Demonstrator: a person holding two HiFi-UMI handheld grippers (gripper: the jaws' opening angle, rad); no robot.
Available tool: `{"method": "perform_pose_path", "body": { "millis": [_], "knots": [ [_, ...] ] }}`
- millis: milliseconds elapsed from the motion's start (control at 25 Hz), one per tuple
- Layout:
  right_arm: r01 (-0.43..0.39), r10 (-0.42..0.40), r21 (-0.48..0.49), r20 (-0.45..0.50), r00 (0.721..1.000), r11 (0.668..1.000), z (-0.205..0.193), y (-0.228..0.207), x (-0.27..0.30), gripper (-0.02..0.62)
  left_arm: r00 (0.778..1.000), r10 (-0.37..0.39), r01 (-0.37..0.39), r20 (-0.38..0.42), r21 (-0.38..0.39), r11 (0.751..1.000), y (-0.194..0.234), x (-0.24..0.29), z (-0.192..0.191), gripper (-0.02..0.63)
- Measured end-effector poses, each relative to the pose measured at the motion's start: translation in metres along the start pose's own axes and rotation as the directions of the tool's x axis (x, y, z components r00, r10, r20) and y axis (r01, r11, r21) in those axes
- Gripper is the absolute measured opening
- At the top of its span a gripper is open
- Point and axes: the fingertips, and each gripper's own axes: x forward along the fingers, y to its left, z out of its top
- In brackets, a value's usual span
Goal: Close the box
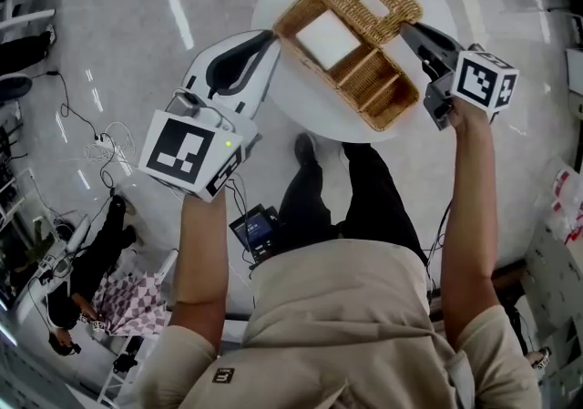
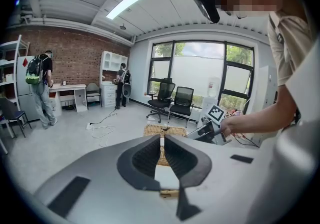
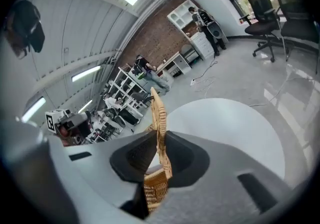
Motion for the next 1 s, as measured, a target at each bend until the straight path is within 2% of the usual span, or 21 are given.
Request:
{"method": "perform_pose_path", "body": {
  "millis": [320, 640, 1000],
  "knots": [
    [0.012, -0.024, -0.191, -0.061, 0.998, 0.982, -0.005, 0.026, -0.004, 0.046, 1.0, 0.01, -0.01, 0.019, 0.001, 1.0, -0.001, -0.014, 0.009, 0.021],
    [0.013, -0.046, -0.266, -0.12, 0.992, 0.964, -0.021, 0.045, -0.006, 0.069, 0.999, 0.02, -0.02, 0.041, 0.003, 1.0, -0.005, -0.03, 0.017, 0.021],
    [0.034, -0.116, -0.391, -0.189, 0.975, 0.92, -0.04, 0.061, -0.004, 0.094, 0.996, 0.02, -0.02, 0.085, 0.007, 1.0, -0.011, -0.048, 0.021, 0.021]
  ]
}}
